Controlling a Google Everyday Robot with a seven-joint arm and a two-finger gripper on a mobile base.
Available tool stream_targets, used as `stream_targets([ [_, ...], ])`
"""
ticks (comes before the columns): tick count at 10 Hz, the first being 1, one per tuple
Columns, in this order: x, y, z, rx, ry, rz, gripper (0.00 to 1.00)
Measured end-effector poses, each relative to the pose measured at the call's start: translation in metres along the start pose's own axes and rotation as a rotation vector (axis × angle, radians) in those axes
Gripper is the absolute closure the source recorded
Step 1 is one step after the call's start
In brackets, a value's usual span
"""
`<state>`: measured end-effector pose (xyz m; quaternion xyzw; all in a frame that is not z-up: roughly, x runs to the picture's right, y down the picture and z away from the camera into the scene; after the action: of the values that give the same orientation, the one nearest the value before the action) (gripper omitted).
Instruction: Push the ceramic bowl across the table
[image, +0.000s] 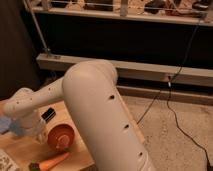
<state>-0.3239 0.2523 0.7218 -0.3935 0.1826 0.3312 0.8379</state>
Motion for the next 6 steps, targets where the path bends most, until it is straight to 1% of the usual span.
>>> stream_targets([
  [1,0.000,-0.004,0.002,0.014,0.003,0.005,1.00],
  [2,-0.002,-0.015,0.001,0.043,-0.003,0.019,1.00],
  [3,-0.003,-0.022,0.000,0.057,-0.006,0.035,1.00],
  [4,-0.007,-0.037,-0.006,0.090,-0.023,0.061,1.00],
  [5,-0.008,-0.051,-0.015,0.116,-0.040,0.092,1.00],
  [6,-0.009,-0.060,-0.022,0.132,-0.052,0.111,1.00],
])
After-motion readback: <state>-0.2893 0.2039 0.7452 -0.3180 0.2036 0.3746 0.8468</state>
